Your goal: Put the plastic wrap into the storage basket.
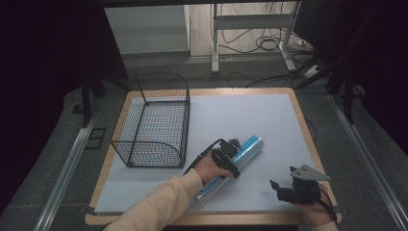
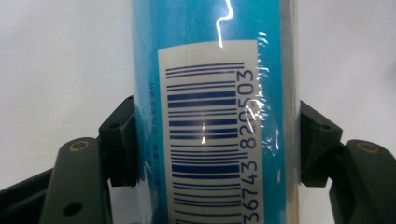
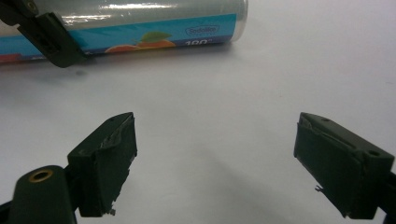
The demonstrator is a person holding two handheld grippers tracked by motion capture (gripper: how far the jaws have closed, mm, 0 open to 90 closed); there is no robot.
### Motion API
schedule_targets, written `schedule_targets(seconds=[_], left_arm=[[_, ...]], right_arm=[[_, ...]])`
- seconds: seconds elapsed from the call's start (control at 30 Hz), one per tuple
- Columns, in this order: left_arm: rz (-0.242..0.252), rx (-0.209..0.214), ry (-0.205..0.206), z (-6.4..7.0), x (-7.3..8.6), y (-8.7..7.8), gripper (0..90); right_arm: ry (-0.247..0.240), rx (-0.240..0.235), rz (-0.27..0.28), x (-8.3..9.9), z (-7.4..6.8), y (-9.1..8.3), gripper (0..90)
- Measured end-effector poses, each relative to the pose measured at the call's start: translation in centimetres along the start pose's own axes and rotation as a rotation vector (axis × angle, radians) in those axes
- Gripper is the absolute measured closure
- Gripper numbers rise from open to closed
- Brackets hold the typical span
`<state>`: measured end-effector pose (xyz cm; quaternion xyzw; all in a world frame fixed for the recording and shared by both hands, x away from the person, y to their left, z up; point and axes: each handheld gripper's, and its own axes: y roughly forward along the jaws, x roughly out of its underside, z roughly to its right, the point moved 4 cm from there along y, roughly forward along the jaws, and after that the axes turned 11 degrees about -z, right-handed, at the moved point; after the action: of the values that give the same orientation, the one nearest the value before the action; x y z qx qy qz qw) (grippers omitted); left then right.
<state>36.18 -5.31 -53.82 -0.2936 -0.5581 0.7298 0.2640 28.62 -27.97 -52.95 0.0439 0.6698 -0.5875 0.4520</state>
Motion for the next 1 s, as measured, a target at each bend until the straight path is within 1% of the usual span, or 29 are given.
schedule_targets(seconds=[0.03, 0.1, 0.2, 0.23, 0.27, 0.3, 0.33, 0.47, 0.53, 0.57, 0.87, 0.9, 1.0], left_arm=[[0.017, 0.013, -0.018, 0.1, 0.0, 0.0, 31.1], [0.016, 0.018, -0.011, -0.1, 0.0, 0.0, 31.1], [0.012, 0.004, -0.003, -0.1, 0.0, -0.1, 31.2], [-0.006, -0.006, 0.018, -0.3, 0.0, -0.2, 31.2], [-0.007, -0.010, 0.022, -0.4, 0.0, -0.4, 31.2], [-0.004, -0.012, 0.021, -0.4, 0.0, -0.5, 31.2], [0.000, -0.021, 0.030, -0.5, 0.0, -0.9, 31.3], [0.005, -0.026, 0.033, -0.5, -0.1, -1.4, 31.3], [0.009, -0.032, 0.041, -0.6, -0.2, -1.7, 31.3], [0.017, -0.036, 0.040, -0.6, -0.2, -1.9, 31.3], [0.037, -0.044, 0.050, -0.7, -0.2, -3.0, 31.4], [0.045, -0.043, 0.046, -0.7, -0.2, -3.2, 31.4], [0.050, -0.037, 0.052, -0.7, -0.2, -3.7, 31.4]], right_arm=[[0.000, 0.000, 0.000, 0.0, 0.0, 0.0, 13.5], [0.000, 0.002, -0.002, 0.0, 0.0, 0.1, 13.5], [0.002, 0.001, 0.000, 0.0, 0.0, 0.0, 13.5], [0.003, 0.002, 0.001, 0.0, 0.0, 0.0, 13.5], [0.003, 0.002, 0.003, 0.0, 0.0, 0.0, 13.5], [0.004, 0.003, 0.004, 0.0, 0.1, 0.0, 13.5], [0.004, 0.005, 0.005, 0.0, 0.1, 0.0, 13.5], [0.004, 0.001, 0.011, 0.0, 0.2, -0.1, 13.5], [0.002, 0.001, 0.016, 0.0, 0.1, -0.2, 13.5], [0.001, 0.000, 0.018, 0.0, 0.1, -0.2, 13.5], [0.005, 0.006, 0.020, 0.0, 0.3, -0.3, 13.5], [0.004, 0.007, 0.020, 0.0, 0.3, -0.3, 13.5], [0.002, 0.012, 0.020, 0.0, 0.3, -0.3, 13.5]])
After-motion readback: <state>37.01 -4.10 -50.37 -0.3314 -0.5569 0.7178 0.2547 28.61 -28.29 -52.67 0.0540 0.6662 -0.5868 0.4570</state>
